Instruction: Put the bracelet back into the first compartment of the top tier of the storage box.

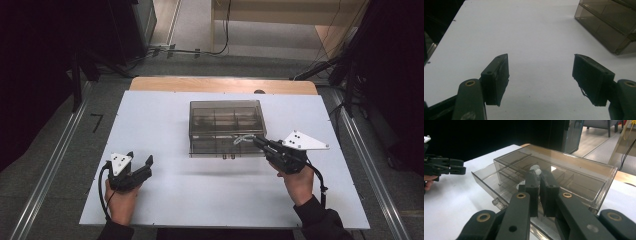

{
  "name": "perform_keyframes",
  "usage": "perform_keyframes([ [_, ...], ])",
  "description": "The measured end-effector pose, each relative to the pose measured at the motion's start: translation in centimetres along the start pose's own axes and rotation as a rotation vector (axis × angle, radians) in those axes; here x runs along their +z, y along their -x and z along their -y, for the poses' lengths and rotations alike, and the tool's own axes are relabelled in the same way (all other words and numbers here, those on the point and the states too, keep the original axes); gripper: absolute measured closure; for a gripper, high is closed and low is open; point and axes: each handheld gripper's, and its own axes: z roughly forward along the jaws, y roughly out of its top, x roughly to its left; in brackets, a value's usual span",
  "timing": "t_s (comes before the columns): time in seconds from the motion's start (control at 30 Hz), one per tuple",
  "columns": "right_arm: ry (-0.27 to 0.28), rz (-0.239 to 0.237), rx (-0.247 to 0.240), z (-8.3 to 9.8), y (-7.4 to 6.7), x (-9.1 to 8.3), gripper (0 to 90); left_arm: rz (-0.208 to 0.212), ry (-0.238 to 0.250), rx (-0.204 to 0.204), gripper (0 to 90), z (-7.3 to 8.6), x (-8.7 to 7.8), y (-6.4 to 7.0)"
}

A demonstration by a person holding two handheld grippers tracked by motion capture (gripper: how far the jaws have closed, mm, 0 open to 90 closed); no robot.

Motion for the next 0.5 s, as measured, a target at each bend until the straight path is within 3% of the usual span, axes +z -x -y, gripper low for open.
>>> perform_keyframes([
  [0.5, 0.001, -0.016, -0.001, -0.4, -0.6, 1.2, 82.4, 0.000, 0.002, 0.000, 29.8, 0.0, 0.0, 0.0],
])
